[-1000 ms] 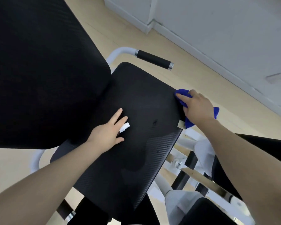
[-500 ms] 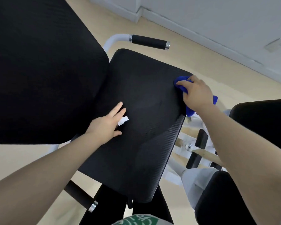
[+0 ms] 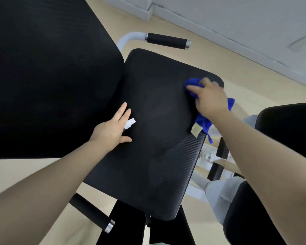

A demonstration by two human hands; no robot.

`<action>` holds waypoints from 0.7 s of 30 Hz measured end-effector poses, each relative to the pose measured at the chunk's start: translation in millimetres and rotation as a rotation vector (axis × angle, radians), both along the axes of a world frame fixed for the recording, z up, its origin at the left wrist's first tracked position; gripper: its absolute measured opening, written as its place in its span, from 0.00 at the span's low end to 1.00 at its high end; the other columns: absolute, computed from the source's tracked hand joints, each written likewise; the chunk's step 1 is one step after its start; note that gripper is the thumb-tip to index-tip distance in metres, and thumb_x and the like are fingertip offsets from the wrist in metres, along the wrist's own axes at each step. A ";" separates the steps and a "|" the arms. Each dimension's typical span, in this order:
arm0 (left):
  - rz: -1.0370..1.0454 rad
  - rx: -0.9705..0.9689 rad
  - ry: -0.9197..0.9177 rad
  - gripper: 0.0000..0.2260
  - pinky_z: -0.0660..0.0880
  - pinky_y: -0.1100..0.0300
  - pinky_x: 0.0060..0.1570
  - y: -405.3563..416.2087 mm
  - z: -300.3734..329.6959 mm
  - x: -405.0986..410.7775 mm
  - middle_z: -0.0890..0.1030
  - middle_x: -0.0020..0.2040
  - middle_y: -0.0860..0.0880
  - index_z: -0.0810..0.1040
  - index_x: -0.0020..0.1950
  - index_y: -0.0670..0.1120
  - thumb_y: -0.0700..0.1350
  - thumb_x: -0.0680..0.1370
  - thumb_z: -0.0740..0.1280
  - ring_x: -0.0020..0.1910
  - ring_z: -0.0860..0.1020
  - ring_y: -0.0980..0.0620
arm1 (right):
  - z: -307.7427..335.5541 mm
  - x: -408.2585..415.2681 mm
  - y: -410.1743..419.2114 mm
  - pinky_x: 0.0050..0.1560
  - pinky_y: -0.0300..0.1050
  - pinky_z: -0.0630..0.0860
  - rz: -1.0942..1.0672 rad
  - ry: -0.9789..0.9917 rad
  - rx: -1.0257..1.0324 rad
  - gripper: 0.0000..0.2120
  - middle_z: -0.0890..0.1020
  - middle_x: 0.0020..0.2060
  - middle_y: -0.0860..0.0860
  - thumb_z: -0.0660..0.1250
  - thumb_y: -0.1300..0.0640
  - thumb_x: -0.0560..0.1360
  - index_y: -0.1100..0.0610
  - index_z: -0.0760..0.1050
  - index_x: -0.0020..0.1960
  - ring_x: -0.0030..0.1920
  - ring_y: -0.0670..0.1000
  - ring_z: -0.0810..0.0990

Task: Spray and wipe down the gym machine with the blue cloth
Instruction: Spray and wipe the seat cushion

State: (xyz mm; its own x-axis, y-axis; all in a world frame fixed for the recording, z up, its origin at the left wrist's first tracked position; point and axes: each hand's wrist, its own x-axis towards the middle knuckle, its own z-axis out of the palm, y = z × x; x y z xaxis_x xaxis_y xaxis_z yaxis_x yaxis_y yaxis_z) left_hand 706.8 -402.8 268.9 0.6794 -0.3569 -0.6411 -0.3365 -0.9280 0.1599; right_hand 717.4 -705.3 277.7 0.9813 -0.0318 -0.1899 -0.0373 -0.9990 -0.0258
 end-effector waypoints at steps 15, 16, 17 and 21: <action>0.049 0.191 0.040 0.50 0.70 0.61 0.29 -9.1 -2.8 12.4 0.35 0.76 0.43 0.38 0.76 0.45 0.66 0.69 0.65 0.34 0.76 0.49 | -20.1 62.1 57.0 0.43 0.51 0.70 -0.010 0.005 0.011 0.20 0.71 0.61 0.59 0.61 0.59 0.76 0.51 0.69 0.68 0.51 0.62 0.73; 0.036 0.200 0.036 0.51 0.69 0.62 0.28 -8.8 -3.7 13.2 0.35 0.76 0.43 0.37 0.76 0.45 0.67 0.69 0.65 0.32 0.75 0.51 | -20.1 66.2 66.4 0.42 0.50 0.67 -0.112 0.014 0.024 0.20 0.68 0.63 0.58 0.59 0.59 0.77 0.52 0.67 0.68 0.52 0.62 0.72; 0.027 0.207 0.030 0.51 0.67 0.63 0.26 -8.1 -3.4 13.3 0.35 0.76 0.43 0.38 0.76 0.45 0.67 0.69 0.65 0.29 0.72 0.52 | -18.8 64.1 81.3 0.41 0.49 0.66 -0.156 0.033 0.042 0.20 0.67 0.63 0.58 0.59 0.59 0.77 0.53 0.66 0.68 0.52 0.61 0.72; 0.041 0.198 0.041 0.50 0.62 0.63 0.23 -8.8 1.9 14.8 0.36 0.77 0.43 0.39 0.76 0.45 0.66 0.69 0.65 0.30 0.71 0.51 | -21.7 20.4 130.6 0.40 0.48 0.72 0.303 0.169 0.180 0.23 0.72 0.61 0.59 0.64 0.58 0.73 0.54 0.69 0.68 0.48 0.61 0.74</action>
State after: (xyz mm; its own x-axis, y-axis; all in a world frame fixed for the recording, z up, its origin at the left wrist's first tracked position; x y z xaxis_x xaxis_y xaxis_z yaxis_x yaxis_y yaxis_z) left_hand 721.6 -411.6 270.8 0.6629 -0.1939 -0.7232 -0.2952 -0.9553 -0.0145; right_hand 737.8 -574.7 256.1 0.8955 0.3030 -0.3261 0.2395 -0.9455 -0.2208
